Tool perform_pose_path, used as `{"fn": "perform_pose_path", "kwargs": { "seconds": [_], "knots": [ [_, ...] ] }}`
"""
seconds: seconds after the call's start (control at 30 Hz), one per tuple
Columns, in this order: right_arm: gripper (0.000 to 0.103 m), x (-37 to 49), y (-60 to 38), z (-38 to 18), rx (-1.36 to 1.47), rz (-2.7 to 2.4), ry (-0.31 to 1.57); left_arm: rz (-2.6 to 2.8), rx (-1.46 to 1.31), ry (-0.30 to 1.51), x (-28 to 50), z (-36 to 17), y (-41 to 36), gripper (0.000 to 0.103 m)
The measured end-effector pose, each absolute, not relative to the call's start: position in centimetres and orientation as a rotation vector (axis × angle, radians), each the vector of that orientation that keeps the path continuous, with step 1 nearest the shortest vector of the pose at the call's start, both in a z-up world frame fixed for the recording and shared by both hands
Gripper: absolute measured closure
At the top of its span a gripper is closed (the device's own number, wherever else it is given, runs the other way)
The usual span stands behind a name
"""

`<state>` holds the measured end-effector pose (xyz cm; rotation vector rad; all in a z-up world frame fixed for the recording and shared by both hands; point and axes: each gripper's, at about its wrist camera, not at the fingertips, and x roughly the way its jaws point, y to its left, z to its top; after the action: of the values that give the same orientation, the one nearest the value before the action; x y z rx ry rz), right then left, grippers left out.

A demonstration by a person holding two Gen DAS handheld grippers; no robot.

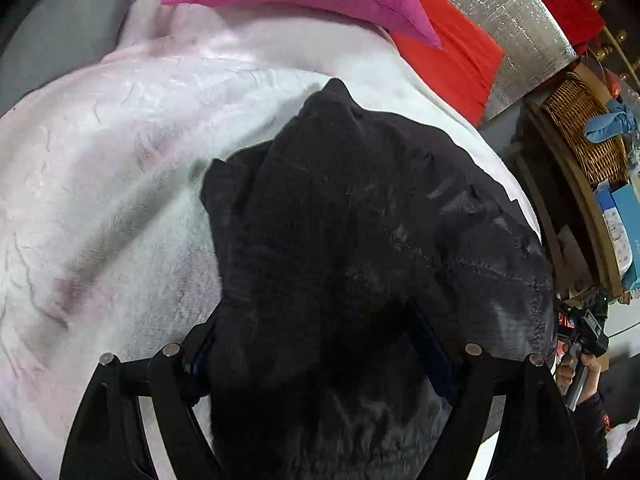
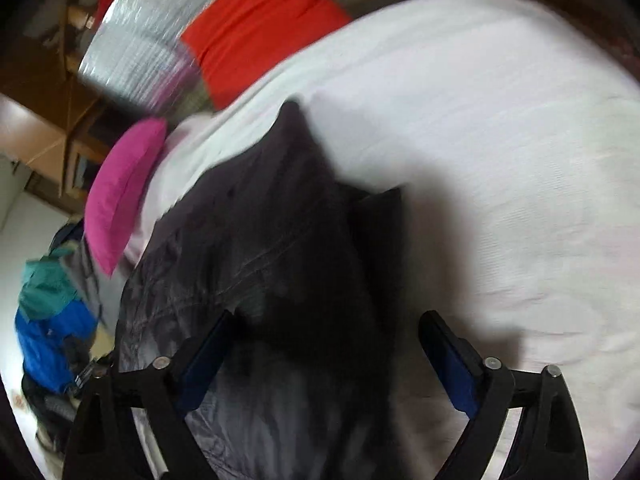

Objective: Fold large clothes

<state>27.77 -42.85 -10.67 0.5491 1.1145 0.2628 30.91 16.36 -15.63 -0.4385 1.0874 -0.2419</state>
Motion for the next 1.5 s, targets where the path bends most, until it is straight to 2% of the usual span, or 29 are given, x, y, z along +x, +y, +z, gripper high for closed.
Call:
{"fn": "perform_pose_path", "kwargs": {
  "seconds": [0.03, 0.07, 0.1, 0.17, 0.27, 0.4, 0.53, 0.67, 0.73, 0.77, 0.8, 0.9, 1.03, 1.1, 1.17, 1.3, 1.43, 1.5],
  "knots": [
    [0.034, 28.1, -42.2, -10.9, 0.521, 0.273, 1.127, -0.226, -0.421, 1.084, 30.9, -15.6, 16.0, 0.024],
    [0.045, 28.3, -41.6, -10.9, 0.48, 0.266, 1.134, -0.214, -0.402, 1.088, 31.0, -15.6, 15.7, 0.051],
    [0.068, 28.5, -41.2, -10.5, 0.474, 0.275, 1.137, -0.219, -0.406, 1.093, 31.2, -15.5, 15.6, 0.068],
    [0.085, 28.4, -40.4, -8.8, 0.43, 0.271, 1.127, -0.189, -0.365, 1.099, 31.4, -14.3, 14.4, 0.081],
    [0.091, 27.7, -39.0, -5.3, 0.331, 0.267, 1.104, -0.148, -0.31, 1.048, 30.7, -11.5, 13.2, 0.087],
    [0.092, 25.0, -37.6, 1.7, 0.251, 0.307, 0.994, -0.173, -0.28, 0.887, 26.3, -4.4, 12.4, 0.088],
    [0.092, 19.4, -37.4, 5.2, 0.189, 0.334, 0.913, -0.187, -0.242, 0.802, 19.2, -1.7, 12.1, 0.087],
    [0.09, 15.0, -38.4, 0.6, 0.221, 0.314, 0.952, -0.181, -0.258, 0.825, 14.7, -5.8, 12.3, 0.084],
    [0.083, 13.9, -39.2, -3.8, 0.27, 0.254, 1.009, -0.138, -0.231, 0.929, 14.4, -10.7, 12.0, 0.077],
    [0.067, 13.5, -39.5, -6.4, 0.278, 0.199, 1.066, -0.104, -0.213, 0.976, 14.2, -12.8, 11.8, 0.061],
    [0.053, 13.2, -39.9, -8.5, 0.294, 0.156, 1.109, -0.09, -0.22, 0.984, 13.7, -14.1, 12.1, 0.051],
    [0.045, 11.3, -41.2, -8.1, 0.371, 0.103, 1.039, -0.071, -0.262, 0.963, 12.1, -12.8, 13.6, 0.049],
    [0.038, 10.0, -40.8, -2.4, 0.28, 0.048, 0.871, 0.029, -0.206, 0.834, 10.3, -7.7, 15.1, 0.046],
    [0.029, 10.5, -39.5, -0.4, 0.31, 0.089, 0.825, 0.026, -0.192, 0.785, 10.1, -5.9, 13.9, 0.043],
    [0.029, 11.6, -37.0, 0.0, 0.297, 0.161, 0.84, -0.021, -0.165, 0.785, 10.4, -5.8, 11.4, 0.043],
    [0.029, 15.3, -33.3, -3.4, 0.285, 0.226, 0.949, -0.09, -0.074, 0.822, 12.0, -7.7, 6.1, 0.043],
    [0.029, 16.9, -34.0, -7.1, 0.302, 0.169, 1.048, -0.149, -0.075, 0.882, 14.2, -9.3, 2.4, 0.043],
    [0.029, 17.0, -33.8, -6.9, 0.283, 0.155, 1.055, -0.17, -0.053, 0.895, 14.9, -9.6, 0.7, 0.043]
  ]
}}
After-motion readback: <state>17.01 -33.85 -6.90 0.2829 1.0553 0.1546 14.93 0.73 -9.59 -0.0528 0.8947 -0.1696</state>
